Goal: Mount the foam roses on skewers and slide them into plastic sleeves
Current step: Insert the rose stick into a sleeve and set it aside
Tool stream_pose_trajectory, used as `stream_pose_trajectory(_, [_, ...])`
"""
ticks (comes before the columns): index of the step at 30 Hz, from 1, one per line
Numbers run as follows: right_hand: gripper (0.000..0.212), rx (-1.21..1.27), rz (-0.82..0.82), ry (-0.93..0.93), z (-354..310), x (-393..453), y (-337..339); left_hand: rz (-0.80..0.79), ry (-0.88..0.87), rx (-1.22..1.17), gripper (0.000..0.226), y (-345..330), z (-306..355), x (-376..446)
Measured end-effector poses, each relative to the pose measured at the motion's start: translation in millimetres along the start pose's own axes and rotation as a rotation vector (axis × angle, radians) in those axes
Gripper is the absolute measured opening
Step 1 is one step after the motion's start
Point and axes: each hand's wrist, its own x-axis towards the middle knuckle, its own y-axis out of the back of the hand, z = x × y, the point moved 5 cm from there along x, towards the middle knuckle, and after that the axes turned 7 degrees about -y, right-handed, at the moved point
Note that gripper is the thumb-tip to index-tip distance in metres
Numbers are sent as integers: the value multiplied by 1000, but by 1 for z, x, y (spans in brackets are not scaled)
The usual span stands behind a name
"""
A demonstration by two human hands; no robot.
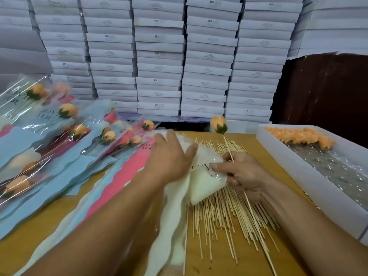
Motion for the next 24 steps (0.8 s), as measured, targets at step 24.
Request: stream_pose_trajectory(24, [24, -75, -8, -43, -2, -3, 3, -197, 15, -1153, 40, -36, -37, 24])
